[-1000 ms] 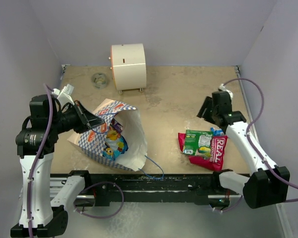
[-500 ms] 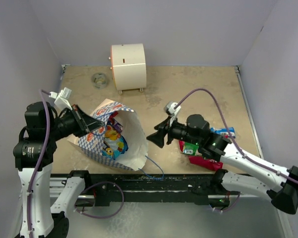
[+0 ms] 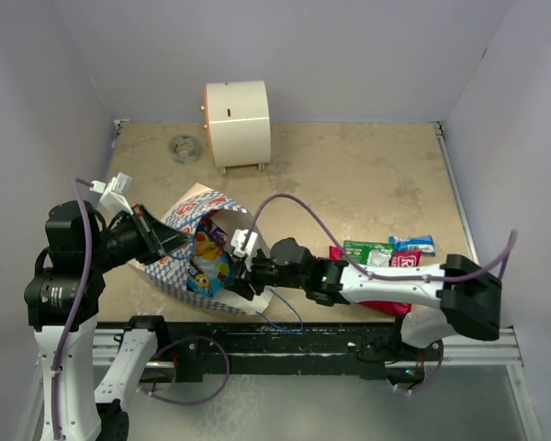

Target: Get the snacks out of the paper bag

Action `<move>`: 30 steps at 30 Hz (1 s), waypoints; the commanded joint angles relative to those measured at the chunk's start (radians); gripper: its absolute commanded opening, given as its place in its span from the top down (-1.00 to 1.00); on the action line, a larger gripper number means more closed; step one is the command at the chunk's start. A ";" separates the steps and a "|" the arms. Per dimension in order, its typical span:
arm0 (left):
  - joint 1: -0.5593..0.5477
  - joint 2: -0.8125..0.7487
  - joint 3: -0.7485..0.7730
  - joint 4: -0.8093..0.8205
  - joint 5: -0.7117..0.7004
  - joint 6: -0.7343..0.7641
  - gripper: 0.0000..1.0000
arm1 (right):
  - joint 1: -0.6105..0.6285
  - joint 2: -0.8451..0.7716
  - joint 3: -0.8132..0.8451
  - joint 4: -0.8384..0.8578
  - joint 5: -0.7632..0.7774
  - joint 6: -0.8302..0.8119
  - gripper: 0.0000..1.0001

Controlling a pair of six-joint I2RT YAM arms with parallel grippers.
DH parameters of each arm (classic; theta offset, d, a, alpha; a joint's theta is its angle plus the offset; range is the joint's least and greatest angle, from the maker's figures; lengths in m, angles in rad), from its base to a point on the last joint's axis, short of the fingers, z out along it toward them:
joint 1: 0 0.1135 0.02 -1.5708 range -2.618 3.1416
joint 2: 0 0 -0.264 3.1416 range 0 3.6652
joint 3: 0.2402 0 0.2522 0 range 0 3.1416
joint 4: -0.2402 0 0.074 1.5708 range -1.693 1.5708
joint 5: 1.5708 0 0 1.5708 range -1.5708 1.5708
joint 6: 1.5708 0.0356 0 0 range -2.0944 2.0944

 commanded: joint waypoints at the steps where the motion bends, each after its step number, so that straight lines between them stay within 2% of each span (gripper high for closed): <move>1: -0.004 -0.032 0.005 -0.021 0.015 -0.022 1.00 | 0.005 0.102 0.085 0.178 0.091 -0.041 -0.07; 7: -0.003 -0.054 -0.007 0.007 0.014 -0.076 1.00 | 0.015 0.269 0.179 0.189 0.073 -0.045 -0.38; 9: -0.003 -0.050 -0.011 0.015 0.021 -0.086 1.00 | 0.030 0.316 0.224 0.184 0.090 -0.050 -0.56; 13: -0.003 -0.050 -0.015 0.034 0.043 -0.093 1.00 | 0.067 0.380 0.257 0.216 0.158 -0.080 -0.85; 16: -0.004 -0.056 -0.014 0.032 0.042 -0.096 1.00 | 0.079 0.429 0.302 0.197 0.296 -0.097 -1.00; 20: -0.003 -0.069 -0.013 0.013 0.014 -0.102 1.00 | 0.072 0.483 0.357 0.080 0.488 -0.086 -0.99; 25: -0.003 -0.092 -0.023 -0.016 -0.029 -0.100 1.00 | 0.050 0.513 0.383 0.016 0.618 -0.065 -0.99; 30: -0.003 -0.100 -0.032 -0.065 -0.086 -0.083 1.00 | 0.021 0.463 0.359 -0.011 0.713 -0.035 -0.99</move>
